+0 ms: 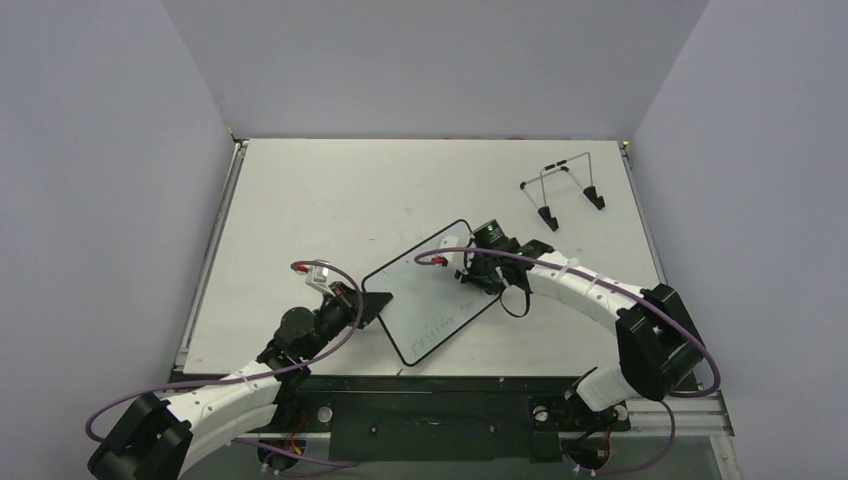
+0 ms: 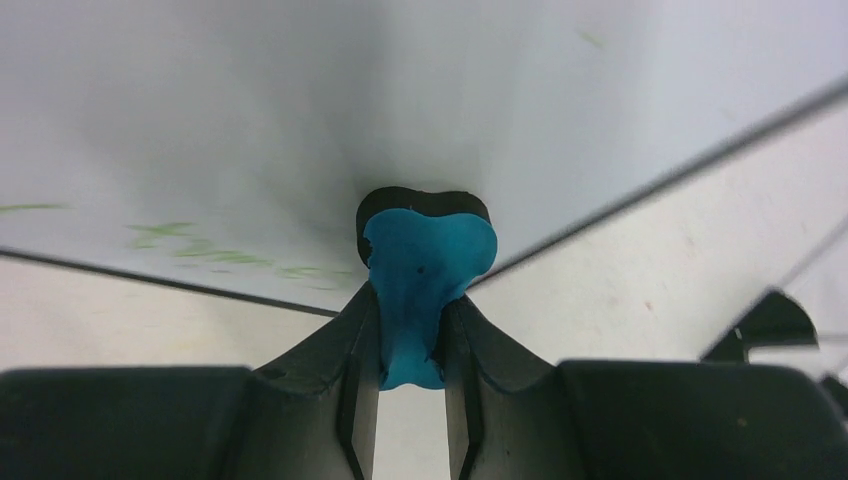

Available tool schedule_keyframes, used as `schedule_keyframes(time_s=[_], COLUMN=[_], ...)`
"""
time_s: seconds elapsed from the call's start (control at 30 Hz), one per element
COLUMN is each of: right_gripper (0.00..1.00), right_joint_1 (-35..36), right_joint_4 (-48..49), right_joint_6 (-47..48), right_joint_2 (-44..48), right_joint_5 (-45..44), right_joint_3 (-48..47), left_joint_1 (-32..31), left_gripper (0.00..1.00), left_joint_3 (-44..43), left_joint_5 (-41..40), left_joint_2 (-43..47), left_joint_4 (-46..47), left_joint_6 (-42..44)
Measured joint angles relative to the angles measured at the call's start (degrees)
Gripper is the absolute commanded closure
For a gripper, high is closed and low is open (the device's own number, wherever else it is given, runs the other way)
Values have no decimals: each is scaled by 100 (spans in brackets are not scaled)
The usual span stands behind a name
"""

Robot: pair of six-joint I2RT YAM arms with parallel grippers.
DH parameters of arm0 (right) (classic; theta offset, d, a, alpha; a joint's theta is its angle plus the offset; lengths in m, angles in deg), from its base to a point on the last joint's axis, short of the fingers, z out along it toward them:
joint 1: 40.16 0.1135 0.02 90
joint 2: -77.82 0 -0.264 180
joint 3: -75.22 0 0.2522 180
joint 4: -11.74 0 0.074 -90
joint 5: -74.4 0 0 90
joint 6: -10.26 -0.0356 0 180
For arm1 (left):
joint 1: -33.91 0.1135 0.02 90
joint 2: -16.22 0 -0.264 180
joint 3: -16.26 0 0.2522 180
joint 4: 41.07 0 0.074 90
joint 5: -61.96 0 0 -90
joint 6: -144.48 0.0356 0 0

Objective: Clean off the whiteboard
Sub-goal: Erase the whiteboard at the center of the board.

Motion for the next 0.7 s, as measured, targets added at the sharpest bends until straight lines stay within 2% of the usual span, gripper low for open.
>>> schedule_keyframes(time_s=[0.17, 0.23, 0.33, 0.53, 0.7], right_gripper=[100, 100, 100, 100, 100], right_joint_1=[1038, 1178, 944, -164, -92], right_joint_4=[-457, -540, -509, -92, -61], right_joint_6=[138, 188, 122, -361, -463], right_joint_2=[-15, 37, 125, 125, 129], right_joint_5=[728, 977, 1012, 455, 586], right_joint_3=[-260, -291, -286, -280, -280], left_joint_1=[0, -2, -7, -11, -11], left_gripper=[100, 100, 100, 100, 100], left_joint_3=[35, 35, 35, 33, 33], left_joint_5=[-118, -114, -111, -105, -105], left_joint_2=[-52, -55, -55, -116, -260], left_joint_4=[2, 4, 33, 146, 219], left_joint_6=[-22, -35, -85, -136, -192])
